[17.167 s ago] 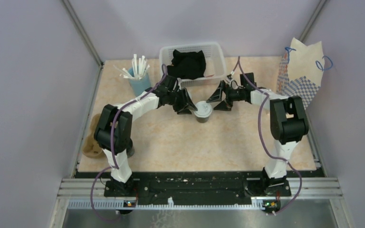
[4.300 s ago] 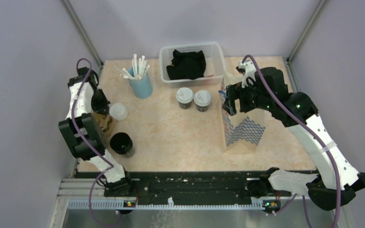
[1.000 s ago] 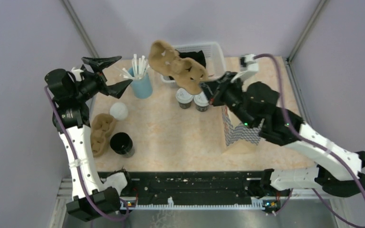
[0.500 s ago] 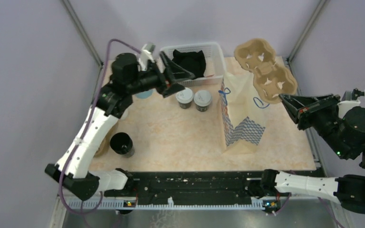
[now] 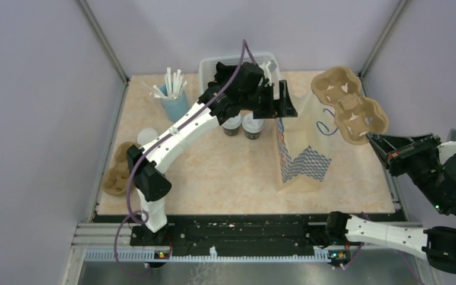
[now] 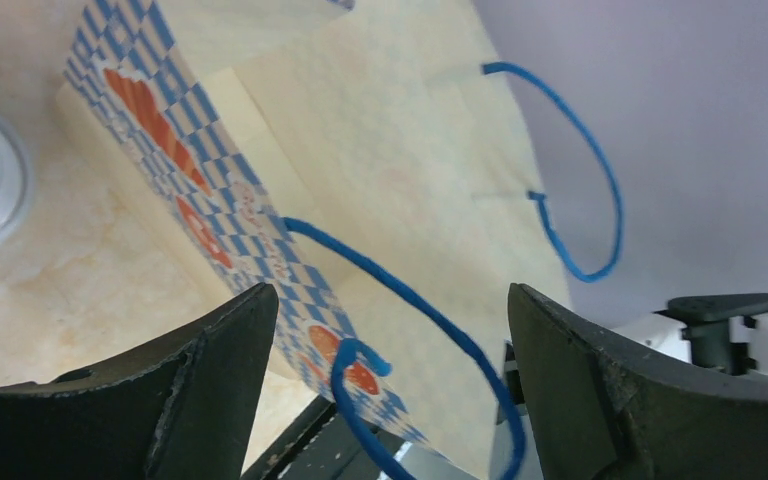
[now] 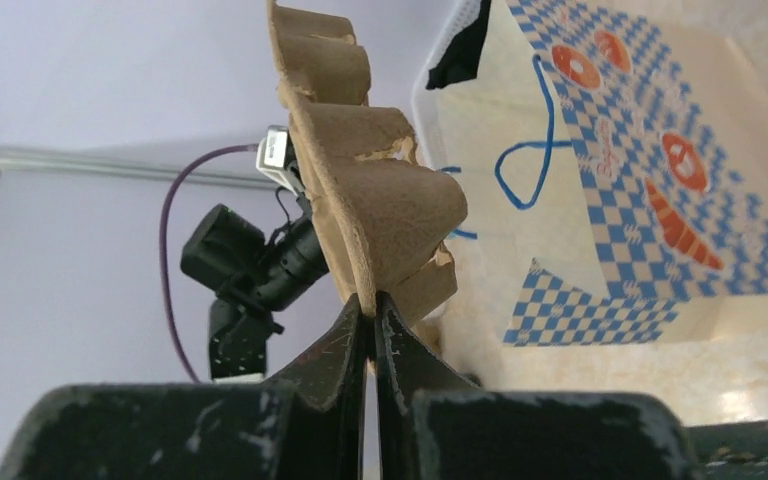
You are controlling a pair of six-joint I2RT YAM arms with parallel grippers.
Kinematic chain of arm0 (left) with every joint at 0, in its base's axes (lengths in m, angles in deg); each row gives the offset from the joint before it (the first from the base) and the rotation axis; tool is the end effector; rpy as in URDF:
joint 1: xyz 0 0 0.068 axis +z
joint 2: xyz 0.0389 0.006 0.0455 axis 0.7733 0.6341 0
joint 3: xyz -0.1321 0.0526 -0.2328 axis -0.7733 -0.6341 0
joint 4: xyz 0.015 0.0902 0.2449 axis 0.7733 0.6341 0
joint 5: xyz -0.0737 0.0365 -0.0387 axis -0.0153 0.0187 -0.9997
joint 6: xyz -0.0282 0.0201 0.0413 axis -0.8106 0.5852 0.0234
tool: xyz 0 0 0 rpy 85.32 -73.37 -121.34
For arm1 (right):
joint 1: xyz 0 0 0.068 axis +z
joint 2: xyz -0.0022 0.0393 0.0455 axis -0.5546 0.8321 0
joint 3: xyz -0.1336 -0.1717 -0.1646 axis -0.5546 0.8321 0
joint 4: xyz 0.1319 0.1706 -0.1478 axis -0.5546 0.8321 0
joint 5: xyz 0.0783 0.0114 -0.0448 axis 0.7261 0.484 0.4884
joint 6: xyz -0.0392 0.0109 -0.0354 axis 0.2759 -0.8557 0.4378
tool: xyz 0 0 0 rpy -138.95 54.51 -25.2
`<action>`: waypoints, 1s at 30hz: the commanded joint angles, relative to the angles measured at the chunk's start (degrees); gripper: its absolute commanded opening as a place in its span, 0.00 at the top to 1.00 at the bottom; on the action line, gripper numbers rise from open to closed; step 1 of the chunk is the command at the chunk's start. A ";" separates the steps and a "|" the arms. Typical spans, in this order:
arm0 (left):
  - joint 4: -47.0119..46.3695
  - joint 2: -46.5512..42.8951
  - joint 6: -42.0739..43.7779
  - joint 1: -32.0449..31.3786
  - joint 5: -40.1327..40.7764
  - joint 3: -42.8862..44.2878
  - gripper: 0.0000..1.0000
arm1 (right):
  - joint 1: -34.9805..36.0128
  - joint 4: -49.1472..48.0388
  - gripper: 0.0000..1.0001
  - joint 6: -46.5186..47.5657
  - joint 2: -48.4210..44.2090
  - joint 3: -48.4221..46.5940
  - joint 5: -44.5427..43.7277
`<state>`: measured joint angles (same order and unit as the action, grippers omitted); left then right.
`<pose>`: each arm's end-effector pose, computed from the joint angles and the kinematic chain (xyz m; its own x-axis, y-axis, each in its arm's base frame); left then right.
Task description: Pack the takeout coffee
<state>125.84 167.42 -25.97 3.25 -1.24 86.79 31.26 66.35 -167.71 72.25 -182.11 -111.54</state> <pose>0.2759 -0.3145 0.4166 -0.8206 -0.0612 -0.5682 0.4343 0.5795 -0.6896 0.0091 -0.0466 0.4738 -0.2539 0.9174 -0.3065 0.1060 0.3414 0.9339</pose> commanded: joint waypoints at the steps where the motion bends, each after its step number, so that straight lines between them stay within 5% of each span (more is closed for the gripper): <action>1: 3.69 -1.49 4.57 -2.06 5.04 2.11 0.09 | -0.36 -8.43 1.00 22.05 2.87 -3.51 -2.13; 7: 13.25 -7.60 -0.08 -4.46 11.63 1.30 0.01 | -0.28 -17.58 1.00 49.79 3.94 -4.26 1.22; 14: 16.96 -12.49 -21.91 -14.04 16.70 -9.23 0.05 | -0.26 -18.67 1.00 54.80 4.06 -6.70 0.63; 30: 14.51 -5.48 -20.93 -16.57 30.43 -3.84 0.26 | -0.26 -9.80 1.00 52.56 4.89 -8.40 12.12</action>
<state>142.58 161.78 -46.71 -13.32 24.82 80.51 31.26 54.13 -114.80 75.92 -189.59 -102.78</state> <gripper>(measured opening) 0.754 0.010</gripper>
